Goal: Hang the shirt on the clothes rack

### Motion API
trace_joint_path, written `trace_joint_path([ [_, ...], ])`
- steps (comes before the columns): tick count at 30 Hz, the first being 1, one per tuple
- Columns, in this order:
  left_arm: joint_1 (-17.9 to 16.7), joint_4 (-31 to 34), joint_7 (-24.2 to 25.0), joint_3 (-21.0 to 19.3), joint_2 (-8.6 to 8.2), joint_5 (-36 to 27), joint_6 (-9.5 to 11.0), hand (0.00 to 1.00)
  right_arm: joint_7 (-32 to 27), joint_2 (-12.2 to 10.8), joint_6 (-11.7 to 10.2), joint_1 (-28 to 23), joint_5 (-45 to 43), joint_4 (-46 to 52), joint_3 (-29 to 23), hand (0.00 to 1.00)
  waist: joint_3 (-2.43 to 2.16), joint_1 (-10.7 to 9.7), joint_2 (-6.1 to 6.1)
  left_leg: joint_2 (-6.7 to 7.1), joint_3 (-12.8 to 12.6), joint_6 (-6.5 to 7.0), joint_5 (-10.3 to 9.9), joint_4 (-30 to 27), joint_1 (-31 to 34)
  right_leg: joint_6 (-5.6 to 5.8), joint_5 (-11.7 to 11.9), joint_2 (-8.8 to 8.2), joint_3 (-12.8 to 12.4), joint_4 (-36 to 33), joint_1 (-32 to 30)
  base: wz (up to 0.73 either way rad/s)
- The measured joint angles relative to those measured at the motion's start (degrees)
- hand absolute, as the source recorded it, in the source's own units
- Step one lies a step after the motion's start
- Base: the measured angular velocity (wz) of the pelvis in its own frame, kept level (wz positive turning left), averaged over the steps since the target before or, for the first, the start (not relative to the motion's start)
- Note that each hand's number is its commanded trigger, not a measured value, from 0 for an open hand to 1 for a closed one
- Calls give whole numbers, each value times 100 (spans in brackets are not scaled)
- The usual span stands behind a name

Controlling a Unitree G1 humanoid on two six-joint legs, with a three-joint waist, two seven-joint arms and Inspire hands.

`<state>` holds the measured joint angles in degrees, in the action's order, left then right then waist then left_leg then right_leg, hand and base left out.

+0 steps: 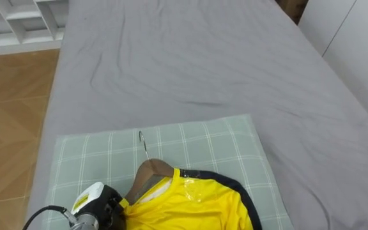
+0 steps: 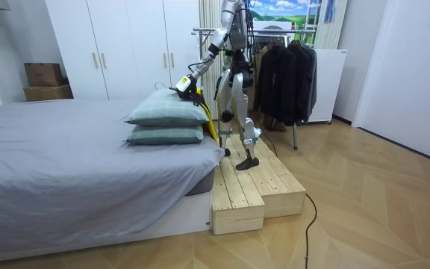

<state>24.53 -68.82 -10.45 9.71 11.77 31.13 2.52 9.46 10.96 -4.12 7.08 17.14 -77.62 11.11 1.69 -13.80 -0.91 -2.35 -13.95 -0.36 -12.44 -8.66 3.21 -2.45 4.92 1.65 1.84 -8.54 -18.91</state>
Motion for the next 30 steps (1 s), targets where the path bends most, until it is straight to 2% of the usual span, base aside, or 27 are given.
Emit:
trace_joint_path([
  [7,0,-15,76,0,-1,-8,-2,100,1,2,1,7,3,-3,3,0,0,19,-8,-1,-29,0,1,2,-20,2,3,8,-18,-1,2,-1],
  [14,-2,-62,114,7,-9,-64,-2,100,1,10,-4,7,33,-35,4,0,7,6,-77,-10,-49,0,0,65,-166,3,2,24,-13,1,119,0],
  [18,-3,-112,114,3,-11,-406,10,100,-9,17,-12,-26,55,-31,0,0,3,1,-93,-12,-53,-2,0,95,-196,2,2,29,-8,-4,135,0],
  [22,-3,-130,110,-1,-12,-489,45,100,-59,16,-28,-27,52,-30,-9,0,0,2,-99,-12,-48,-1,0,88,-197,3,1,27,-10,-7,140,0],
  [28,-45,-87,110,-71,-35,-1244,60,100,-54,9,-10,-82,28,-4,-127,0,-8,28,-110,-27,4,-1,0,96,-349,9,-46,29,31,-6,307,4],
  [30,-45,-3,110,-122,-92,-1425,60,100,-53,10,-21,-152,44,16,-209,0,-26,82,-122,-34,37,-2,-5,103,-423,19,-67,27,62,-4,395,7],
])
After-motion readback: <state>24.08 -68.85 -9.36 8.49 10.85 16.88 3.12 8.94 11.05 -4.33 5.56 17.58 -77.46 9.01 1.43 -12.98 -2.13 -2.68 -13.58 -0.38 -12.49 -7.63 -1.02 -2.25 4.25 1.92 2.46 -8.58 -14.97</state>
